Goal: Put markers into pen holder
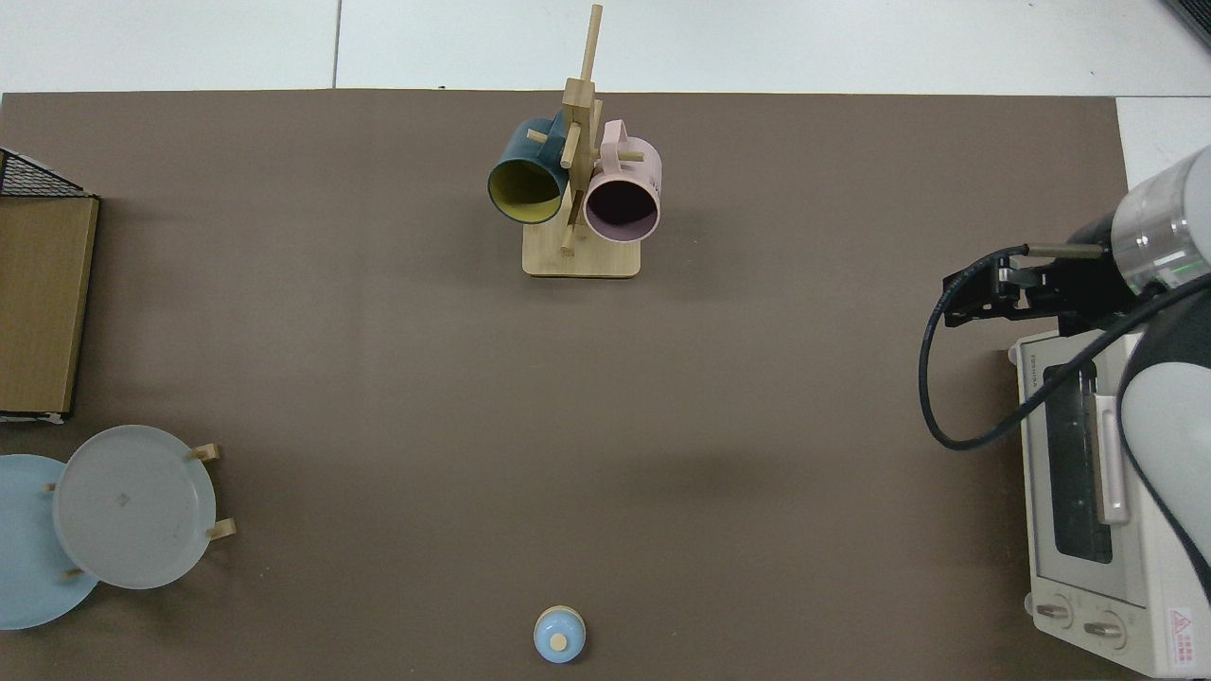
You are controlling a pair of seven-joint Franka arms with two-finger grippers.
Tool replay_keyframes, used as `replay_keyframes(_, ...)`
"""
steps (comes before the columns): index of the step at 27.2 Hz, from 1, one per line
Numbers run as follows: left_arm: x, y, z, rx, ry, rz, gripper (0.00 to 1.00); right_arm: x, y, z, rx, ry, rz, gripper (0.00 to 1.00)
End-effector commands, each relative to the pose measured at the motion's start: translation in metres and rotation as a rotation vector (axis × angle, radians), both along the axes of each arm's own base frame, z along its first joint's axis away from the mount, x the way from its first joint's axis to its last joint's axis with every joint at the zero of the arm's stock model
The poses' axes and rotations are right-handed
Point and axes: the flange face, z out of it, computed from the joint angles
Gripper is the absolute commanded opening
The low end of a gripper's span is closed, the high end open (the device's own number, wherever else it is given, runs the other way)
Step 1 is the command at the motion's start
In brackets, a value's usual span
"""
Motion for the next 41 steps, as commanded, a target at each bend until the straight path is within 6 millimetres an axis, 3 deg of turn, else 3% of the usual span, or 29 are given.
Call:
replay_keyframes(1,-0.003,0.001,-0.004,-0.006,-0.018,0.019,0.0,-0.001,-0.003,0.002,0.018,0.014,0.012,1.0)
replay_keyframes(5,-0.002,0.0,-0.003,-0.005,-0.019,0.019,0.0,-0.001,-0.003,0.002,0.018,0.014,0.012,1.0)
replay_keyframes(9,-0.002,0.0,-0.003,-0.006,-0.017,0.019,0.06,-0.001,-0.003,0.002,0.018,0.014,0.012,1.0)
replay_keyframes(10,-0.002,0.0,-0.003,-0.006,-0.017,0.019,0.1,-0.001,-0.003,0.002,0.018,0.014,0.012,1.0)
replay_keyframes(13,-0.002,-0.001,-0.003,-0.008,-0.02,0.022,0.44,-0.001,-0.003,0.002,0.018,0.014,0.012,1.0)
replay_keyframes(28,-0.001,-0.001,0.002,-0.018,-0.033,0.032,0.44,-0.001,-0.003,0.002,0.018,0.014,0.012,1.0)
replay_keyframes(41,0.004,-0.002,0.055,0.006,-0.06,0.062,0.46,-0.001,-0.003,0.002,0.018,0.014,0.012,1.0)
